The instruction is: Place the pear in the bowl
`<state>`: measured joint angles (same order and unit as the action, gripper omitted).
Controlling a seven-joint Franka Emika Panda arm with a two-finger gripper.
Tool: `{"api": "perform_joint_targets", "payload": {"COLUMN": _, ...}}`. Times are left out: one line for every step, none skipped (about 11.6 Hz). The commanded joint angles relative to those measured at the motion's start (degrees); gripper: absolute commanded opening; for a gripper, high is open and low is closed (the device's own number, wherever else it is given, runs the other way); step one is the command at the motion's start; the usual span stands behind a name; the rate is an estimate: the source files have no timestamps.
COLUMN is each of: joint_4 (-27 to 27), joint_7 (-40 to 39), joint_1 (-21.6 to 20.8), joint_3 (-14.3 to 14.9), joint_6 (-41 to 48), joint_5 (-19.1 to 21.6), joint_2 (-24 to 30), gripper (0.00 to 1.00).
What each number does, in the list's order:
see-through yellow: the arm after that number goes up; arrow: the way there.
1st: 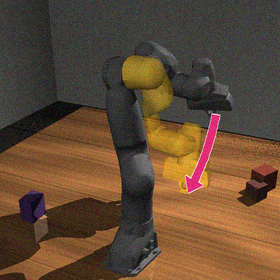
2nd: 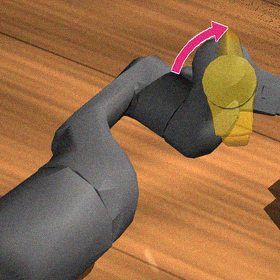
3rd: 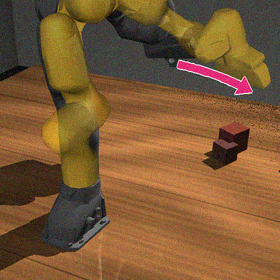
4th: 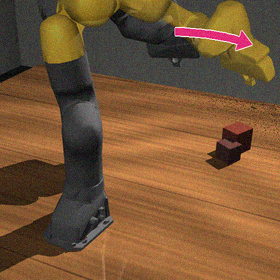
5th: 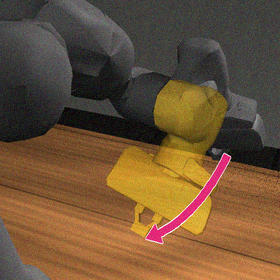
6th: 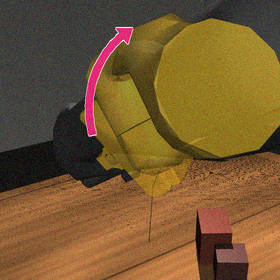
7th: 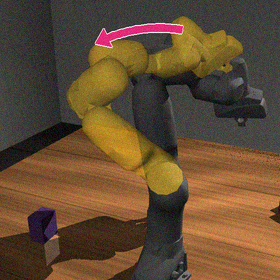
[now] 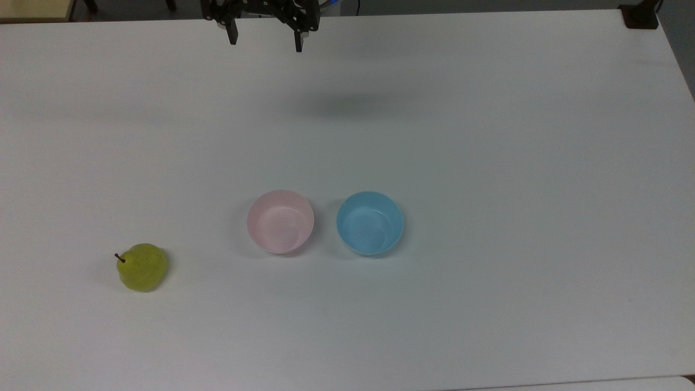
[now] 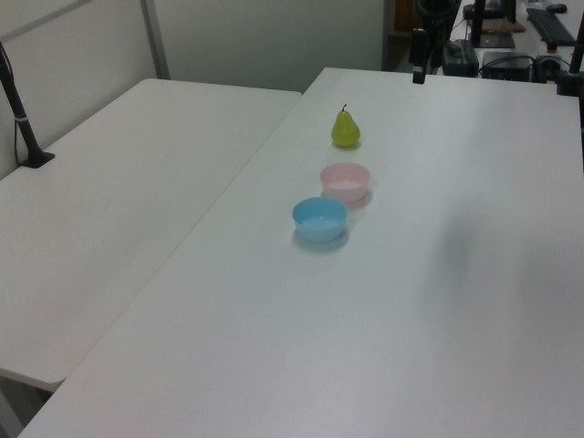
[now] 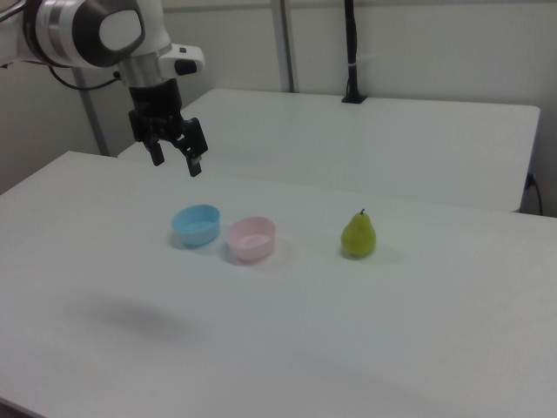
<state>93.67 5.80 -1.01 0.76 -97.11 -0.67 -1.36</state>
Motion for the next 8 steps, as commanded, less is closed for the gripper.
{"api": "perform_joint_targets", "payload": {"joint_4": 0.7, "joint_7": -0.3, "joint_1": 0.8, "joint_3": -1.6, "joint_6": 0.1, "joint_5": -0.6, "joint_2": 0.7, "gripper": 1.0}}
{"api": "perform_joint_targets", "payload": {"joint_4": 0.7, "joint_7": -0.3, "joint_1": 0.8, "joint_3": -1.6, "joint_6": 0.1, "joint_5": -0.6, "joint_2": 0.8, "gripper": 1.0}}
{"api": "perform_joint_targets", "payload": {"joint_4": 0.7, "joint_7": -0.3, "joint_1": 0.8, "joint_3": -1.6, "joint_6": 0.0, "joint_5": -0.6, "joint_2": 0.7, "gripper": 1.0}}
{"api": "perform_joint_targets", "payload": {"joint_4": 0.7, "joint_7": -0.3, "joint_1": 1.1, "joint_3": -1.6, "joint_6": -0.1, "joint_5": -0.6, "joint_2": 0.7, "gripper": 1.0}}
{"api": "perform_joint_targets", "payload": {"joint_4": 0.7, "joint_7": -0.3, "joint_1": 1.3, "joint_3": -1.6, "joint_6": -0.1, "joint_5": -0.6, "joint_2": 0.7, "gripper": 1.0}}
{"api": "perform_joint_targets", "payload": {"joint_4": 0.7, "joint_7": -0.3, "joint_1": 1.3, "joint_3": -1.6, "joint_6": 0.0, "joint_5": -0.6, "joint_2": 0.7, "gripper": 1.0}}
{"api": "perform_joint_targets", "payload": {"joint_4": 0.7, "joint_7": -0.3, "joint_1": 1.3, "joint_3": -1.6, "joint_6": 0.0, "joint_5": -0.6, "joint_2": 0.7, "gripper": 1.0}}
{"api": "perform_joint_targets", "payload": {"joint_4": 0.6, "joint_7": -0.3, "joint_1": 1.4, "joint_3": -1.6, "joint_6": 0.0, "joint_5": -0.6, "joint_2": 0.7, "gripper": 1.0}}
